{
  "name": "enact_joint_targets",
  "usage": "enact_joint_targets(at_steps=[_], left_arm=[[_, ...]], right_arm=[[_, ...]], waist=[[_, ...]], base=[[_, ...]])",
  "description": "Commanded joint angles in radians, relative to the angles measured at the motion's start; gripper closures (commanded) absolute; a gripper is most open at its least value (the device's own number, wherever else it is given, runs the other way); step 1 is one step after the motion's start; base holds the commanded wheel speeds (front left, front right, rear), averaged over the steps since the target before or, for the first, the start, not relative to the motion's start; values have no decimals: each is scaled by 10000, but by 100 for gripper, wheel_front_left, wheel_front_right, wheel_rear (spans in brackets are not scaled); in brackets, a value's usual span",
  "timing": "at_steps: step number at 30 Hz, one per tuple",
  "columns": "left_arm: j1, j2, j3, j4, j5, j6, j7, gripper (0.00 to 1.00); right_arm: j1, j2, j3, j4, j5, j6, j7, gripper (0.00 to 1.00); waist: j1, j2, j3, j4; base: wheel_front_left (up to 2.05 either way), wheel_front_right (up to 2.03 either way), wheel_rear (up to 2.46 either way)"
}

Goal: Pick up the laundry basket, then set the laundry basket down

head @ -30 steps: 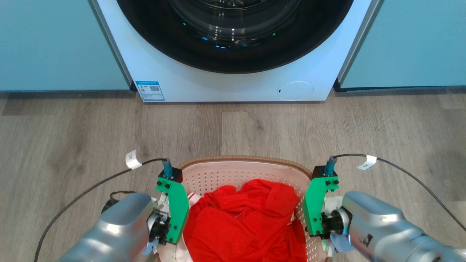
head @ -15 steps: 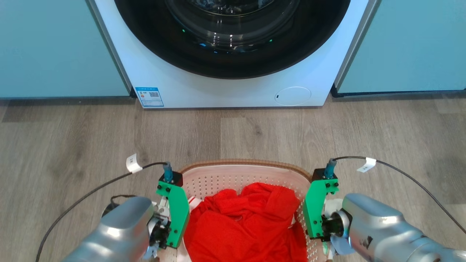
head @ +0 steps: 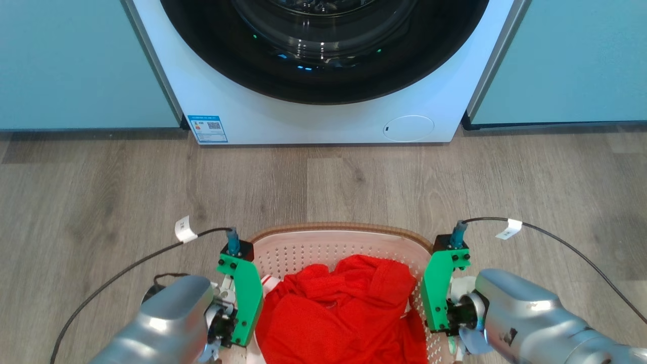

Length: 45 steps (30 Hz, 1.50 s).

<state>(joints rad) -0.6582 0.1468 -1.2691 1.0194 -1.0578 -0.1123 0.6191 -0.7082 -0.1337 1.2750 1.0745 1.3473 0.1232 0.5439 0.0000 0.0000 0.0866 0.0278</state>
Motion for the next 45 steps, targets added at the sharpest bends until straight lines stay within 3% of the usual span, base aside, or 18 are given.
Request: enact_joint_targets(at_steps=[1,22,33,45], left_arm=[[-315,-57,-111,-283,210,-184,83,100],[-462,-80,-112,-191,222,-184,-95,100],[-1402,-226,-112,290,738,-184,-858,100],[-2690,-564,-112,905,1552,-184,-2510,100]], right_arm=[[-386,31,47,-269,-188,75,-202,100],[-556,12,50,-324,-234,75,-392,100],[-1456,-118,23,-308,-516,75,-1691,100],[-2610,-219,-130,-9,-709,75,-3728,100]], waist=[[0,0,-4,0],[0,0,445,-102],[0,0,2600,-222],[0,0,5440,-213]], base=[[0,0,0],[0,0,0],[0,0,0],[0,0,0]])
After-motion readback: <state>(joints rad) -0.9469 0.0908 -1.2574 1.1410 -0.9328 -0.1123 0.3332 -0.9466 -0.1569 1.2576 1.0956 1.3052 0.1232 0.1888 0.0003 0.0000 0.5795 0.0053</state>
